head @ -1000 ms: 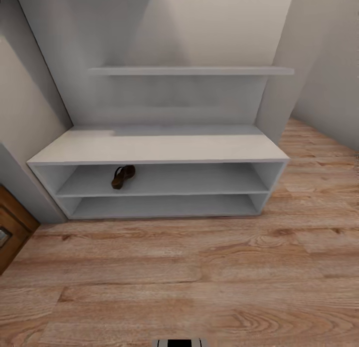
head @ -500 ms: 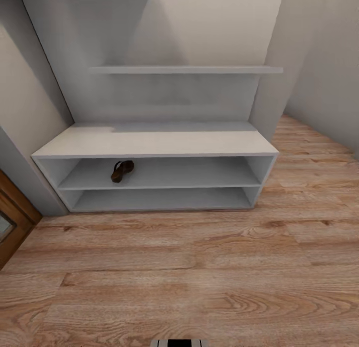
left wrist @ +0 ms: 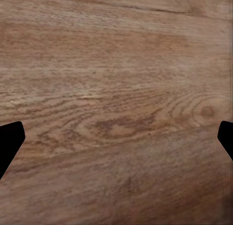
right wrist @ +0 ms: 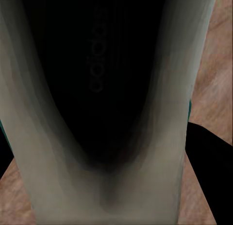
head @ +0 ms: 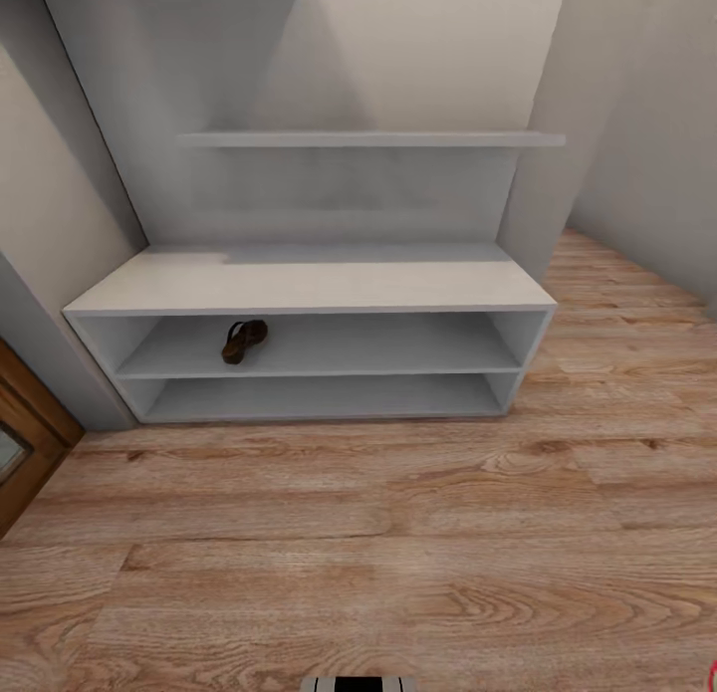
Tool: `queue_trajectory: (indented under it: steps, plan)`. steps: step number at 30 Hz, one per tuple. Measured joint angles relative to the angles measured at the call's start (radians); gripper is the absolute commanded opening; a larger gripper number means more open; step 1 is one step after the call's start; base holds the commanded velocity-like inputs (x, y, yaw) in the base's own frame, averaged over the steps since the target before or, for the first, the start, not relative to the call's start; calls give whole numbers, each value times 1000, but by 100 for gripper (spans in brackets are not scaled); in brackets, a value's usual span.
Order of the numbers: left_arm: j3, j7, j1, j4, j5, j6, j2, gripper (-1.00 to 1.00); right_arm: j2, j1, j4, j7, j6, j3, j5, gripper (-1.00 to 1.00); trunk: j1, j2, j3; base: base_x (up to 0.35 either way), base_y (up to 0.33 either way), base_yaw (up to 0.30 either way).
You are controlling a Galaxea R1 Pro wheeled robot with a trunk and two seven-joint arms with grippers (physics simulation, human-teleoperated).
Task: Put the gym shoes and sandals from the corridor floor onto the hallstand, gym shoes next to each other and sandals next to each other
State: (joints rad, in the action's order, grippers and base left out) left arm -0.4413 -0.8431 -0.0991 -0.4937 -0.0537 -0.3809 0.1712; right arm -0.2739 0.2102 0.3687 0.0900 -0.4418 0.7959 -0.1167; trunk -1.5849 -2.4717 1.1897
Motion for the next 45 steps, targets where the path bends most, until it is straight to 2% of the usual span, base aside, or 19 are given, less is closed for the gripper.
queue_trajectory:
  steps: [2, 3, 4, 7, 10, 11, 12, 14, 15, 17, 18, 21, 24, 26, 27, 28, 30, 32, 45]
  plan:
    - [3, -2, 0, 2, -1, -22, 0, 100, 64, 0, 23, 1, 1, -62, -54, -100, 0, 0, 0, 0, 0, 0]
    - [3, -2, 0, 3, -1, -29, 1, 100, 80, 0, 31, 2, 1, -73, -60, -100, 0, 0, 0, 0, 0, 0]
    - [5, -3, 0, 8, -2, -41, 1, 100, 108, 1, 50, 2, 2, -107, -74, -100, 0, 0, 0, 0, 0, 0]
    - [7, -3, 0, 19, -2, -55, 2, 100, 169, 1, 94, 2, 5, -183, -89, -100, 0, 0, 0, 0, 0, 0]
    - [7, -2, 0, 27, -2, -63, 4, 100, 238, 5, 138, 4, 36, -307, -97, -100, 0, 0, 0, 0, 0, 0]
    - [6, -2, 0, 28, -2, -65, 4, 100, 262, 9, 150, 5, 70, -366, -101, -100, 0, 0, 0, 0, 0, 0]
    - [6, -2, 0, 28, -1, -65, 5, 100, 272, 13, 157, 6, 91, -392, -97, -100, 0, 0, 0, 0, 0, 0]
    - [6, -2, 0, 29, -1, -67, 5, 100, 307, 39, 187, 10, 207, -504, -98, -100, 0, 0, 0, 0, 0, 0]
    - [6, -2, 0, 28, 0, -68, 5, 100, 315, 50, 197, 11, 244, -525, -95, -100, 0, 0, 0, 0, 0, 0]
    - [5, -2, 0, 29, 0, -68, 4, 100, 351, 96, 232, 14, 403, -596, -93, -100, 0, 0, 0, 0, 0, 0]
    - [5, -2, 0, 29, 0, -69, 4, 100, 371, 121, 244, 14, 474, -614, -91, -100, 0, 0, 0, 0, 0, 0]
    - [6, -2, 0, 29, 0, -69, 2, 100, 418, 199, 263, 16, 650, -639, -91, -100, 0, 0, 0, 0, 0, 0]
    - [8, -2, 0, 29, -2, -69, 0, 100, 445, 290, 262, 19, 732, -646, -86, -100, 0, 0, 0, 0, 0, 0]
    - [8, -2, 0, 29, -2, -70, -1, 100, 447, 343, 263, 23, 757, -646, -90, -100, 0, 0, 0, 0, 0, 0]
    - [8, -2, 0, 28, -2, -70, -2, 100, 447, 410, 240, 48, 847, -645, -90, -100, 0, 0, 0, 0, 0, 0]
    - [8, -2, 0, 29, -3, -70, -2, 100, 447, 466, 277, 54, 886, -647, -89, -100, 0, 0, 0, 0, 0, 0]
    - [9, -2, 0, 29, -3, -70, -2, 100, 447, 514, 269, 61, 947, -648, -88, -100, 0, 0, 0, 0, 0, 0]
    - [10, -2, 0, 28, -10, -70, -2, 100, 447, 595, 276, 69, 993, -648, -91, -100, 0, 0, 0, 0, 0, 0]
    - [11, -2, 0, 28, -31, -69, 0, 100, 447, 621, 313, 78, 1001, -647, -89, -100, 0, 0, 0, 0, 0, 0]
